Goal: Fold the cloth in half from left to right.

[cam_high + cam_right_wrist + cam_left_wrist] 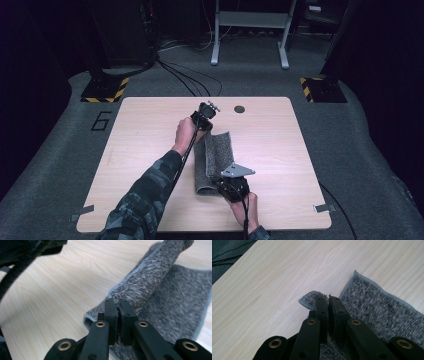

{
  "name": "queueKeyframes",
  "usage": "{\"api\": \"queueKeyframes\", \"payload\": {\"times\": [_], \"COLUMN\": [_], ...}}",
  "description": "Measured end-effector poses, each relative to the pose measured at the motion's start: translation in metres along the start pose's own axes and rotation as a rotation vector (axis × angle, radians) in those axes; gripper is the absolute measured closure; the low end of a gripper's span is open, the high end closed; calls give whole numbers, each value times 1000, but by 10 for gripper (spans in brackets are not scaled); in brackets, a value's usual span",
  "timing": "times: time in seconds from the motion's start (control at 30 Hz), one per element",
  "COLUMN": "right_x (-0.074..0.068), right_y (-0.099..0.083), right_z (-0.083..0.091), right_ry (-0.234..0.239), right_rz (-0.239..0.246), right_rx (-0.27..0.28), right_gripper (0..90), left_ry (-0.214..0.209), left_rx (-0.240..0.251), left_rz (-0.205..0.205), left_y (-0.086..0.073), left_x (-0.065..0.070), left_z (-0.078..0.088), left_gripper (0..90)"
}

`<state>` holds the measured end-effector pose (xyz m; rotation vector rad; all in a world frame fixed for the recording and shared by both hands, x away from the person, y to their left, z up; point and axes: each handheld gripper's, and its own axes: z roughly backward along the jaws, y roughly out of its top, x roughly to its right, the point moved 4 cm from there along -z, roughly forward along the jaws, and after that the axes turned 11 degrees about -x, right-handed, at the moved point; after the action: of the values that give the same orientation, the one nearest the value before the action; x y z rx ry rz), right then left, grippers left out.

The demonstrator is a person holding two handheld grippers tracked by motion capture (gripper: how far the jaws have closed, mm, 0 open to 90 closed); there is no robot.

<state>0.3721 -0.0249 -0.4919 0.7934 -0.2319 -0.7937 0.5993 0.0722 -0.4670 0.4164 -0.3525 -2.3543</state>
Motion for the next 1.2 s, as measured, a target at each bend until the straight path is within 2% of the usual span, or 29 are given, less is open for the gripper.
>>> {"api": "queueKeyframes", "payload": {"times": [0.4, 0.5, 0.53, 0.57, 0.6, 0.67, 0.73, 0.8, 0.9, 1.0, 1.1, 1.2], "right_x": [15, 18, 18, 20, 21, 24, 30, 38, 50, 63, 72, 75], "right_y": [-20, -23, -24, -26, -28, -34, -41, -49, -60, -63, -53, -42], "right_z": [4, 5, 5, 5, 5, 6, 8, 10, 16, 25, 29, 22], "right_ry": [-32, -47, -46, -52, -63, -85, -112, -132, -154, -166, -162, -146], "right_rz": [-57, -57, -66, -56, -69, -77, -101, -131, -173, -209, -215, -176], "right_rx": [-27, -35, -40, -50, -59, -82, -107, -123, -148, -140, -127, -142], "right_gripper": [868, 865, 862, 858, 836, 796, 715, 661, 550, 438, 344, 250], "left_ry": [-22, -38, -49, -62, -70, -89, -95, -96, -102, -90, -90, -100], "left_rx": [12, 15, 19, 21, 25, 51, 75, 91, 92, 78, 59, 44], "left_rz": [-12, -13, -13, -9, 0, 35, 62, 74, 88, 92, 107, 109], "left_y": [13, 16, 17, 18, 18, 16, 12, 5, -8, -29, -49, -66], "left_x": [19, 24, 25, 27, 27, 26, 22, 17, 11, 6, 5, 6], "left_z": [-15, -18, -19, -20, -19, -16, -10, -4, 3, 4, 2, -1], "left_gripper": [852, 846, 800, 723, 630, 467, 341, 280, 245, 227, 215, 199]}}
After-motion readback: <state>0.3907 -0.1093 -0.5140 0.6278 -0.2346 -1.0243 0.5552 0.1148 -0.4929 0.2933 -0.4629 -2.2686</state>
